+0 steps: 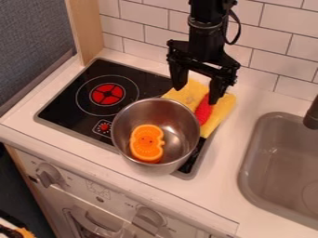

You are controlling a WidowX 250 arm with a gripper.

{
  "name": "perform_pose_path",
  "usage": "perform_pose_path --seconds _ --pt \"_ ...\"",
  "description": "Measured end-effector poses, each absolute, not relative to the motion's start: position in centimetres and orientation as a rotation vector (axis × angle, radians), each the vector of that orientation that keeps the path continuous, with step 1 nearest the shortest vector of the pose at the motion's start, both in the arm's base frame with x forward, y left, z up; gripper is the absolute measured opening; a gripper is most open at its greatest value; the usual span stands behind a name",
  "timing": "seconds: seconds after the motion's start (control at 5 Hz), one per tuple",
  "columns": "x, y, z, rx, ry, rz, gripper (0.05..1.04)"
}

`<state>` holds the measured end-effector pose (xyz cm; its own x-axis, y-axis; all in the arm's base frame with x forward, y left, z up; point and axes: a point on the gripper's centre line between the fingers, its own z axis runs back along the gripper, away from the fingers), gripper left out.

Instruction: Move yellow object in the middle of the two burners

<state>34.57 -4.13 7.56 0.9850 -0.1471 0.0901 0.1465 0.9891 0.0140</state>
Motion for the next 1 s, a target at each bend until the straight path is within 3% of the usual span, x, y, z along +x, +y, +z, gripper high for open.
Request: perform_pose_path --seconds 0.2,0.6,0.8,1.0 --pt "33.9 -4.0 6.3 0.012 -0.05 -0.139 1.0" --pt "28.7 -4.3 9.3 0.109 -0.138 -0.133 1.0" --pt "26.4 -3.9 8.1 0.126 -0.096 -0.122 1.0" --pt "25.4 -2.6 5.1 0.14 0.004 -0.096 1.0"
